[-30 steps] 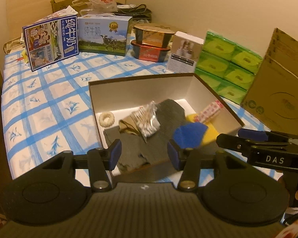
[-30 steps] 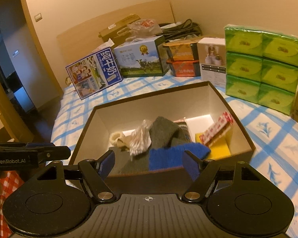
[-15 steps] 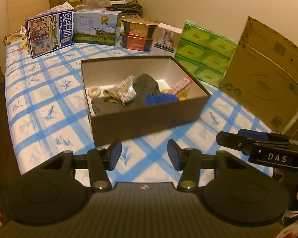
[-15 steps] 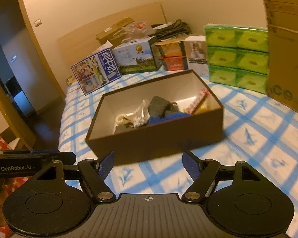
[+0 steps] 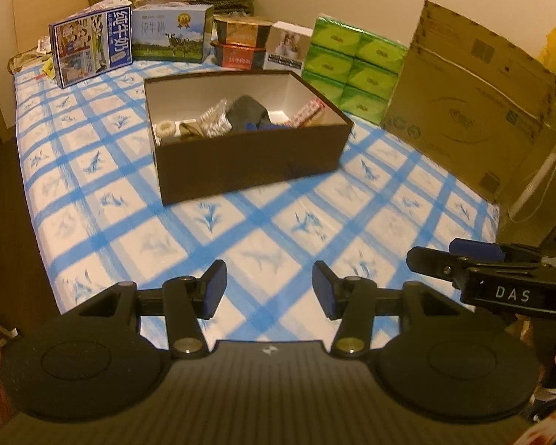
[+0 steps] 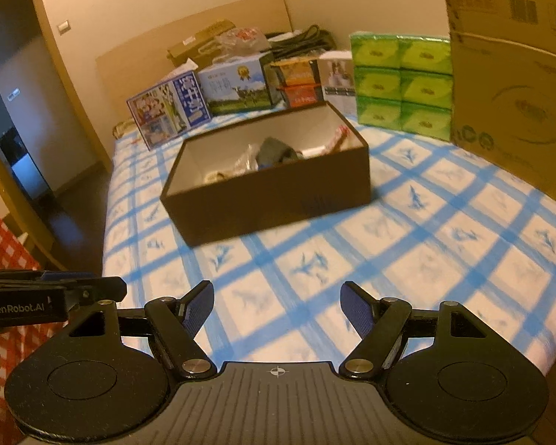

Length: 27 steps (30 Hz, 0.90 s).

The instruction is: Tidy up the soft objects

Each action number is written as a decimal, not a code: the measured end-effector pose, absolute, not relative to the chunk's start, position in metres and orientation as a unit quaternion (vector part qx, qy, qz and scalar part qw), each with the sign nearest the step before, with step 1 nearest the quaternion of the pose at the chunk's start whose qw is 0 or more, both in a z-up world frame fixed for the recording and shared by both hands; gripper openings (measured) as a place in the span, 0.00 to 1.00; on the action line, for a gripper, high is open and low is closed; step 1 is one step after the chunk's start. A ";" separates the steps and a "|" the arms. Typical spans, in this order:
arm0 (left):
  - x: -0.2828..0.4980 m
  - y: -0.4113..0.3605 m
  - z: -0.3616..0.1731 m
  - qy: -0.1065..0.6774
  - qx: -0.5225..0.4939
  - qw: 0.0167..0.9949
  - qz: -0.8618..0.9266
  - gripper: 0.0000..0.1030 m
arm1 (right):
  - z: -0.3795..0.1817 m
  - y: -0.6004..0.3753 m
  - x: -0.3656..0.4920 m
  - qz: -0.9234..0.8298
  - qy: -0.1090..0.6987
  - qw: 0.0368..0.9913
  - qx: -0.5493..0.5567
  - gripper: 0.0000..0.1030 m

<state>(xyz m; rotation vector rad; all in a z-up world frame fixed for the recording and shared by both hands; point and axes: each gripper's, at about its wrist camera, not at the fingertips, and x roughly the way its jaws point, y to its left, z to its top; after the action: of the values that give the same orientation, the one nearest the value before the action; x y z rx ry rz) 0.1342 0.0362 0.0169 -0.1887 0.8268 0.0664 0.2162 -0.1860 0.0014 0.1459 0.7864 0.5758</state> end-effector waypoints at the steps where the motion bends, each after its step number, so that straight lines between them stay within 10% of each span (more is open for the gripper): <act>1: 0.129 0.033 0.015 0.403 -0.092 0.910 0.032 0.47 | 0.000 -0.188 0.212 0.276 0.380 0.880 0.070 0.73; 27: 0.047 -0.012 -0.010 0.438 -0.078 0.896 0.008 0.46 | -0.020 -0.222 0.113 0.250 0.422 0.870 0.055 0.73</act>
<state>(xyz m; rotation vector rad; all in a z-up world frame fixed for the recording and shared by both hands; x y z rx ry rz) 0.0474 -0.0115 -0.0096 -0.1611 0.9081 0.0166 0.1131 -0.2222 -0.0198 0.1148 0.8829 0.5230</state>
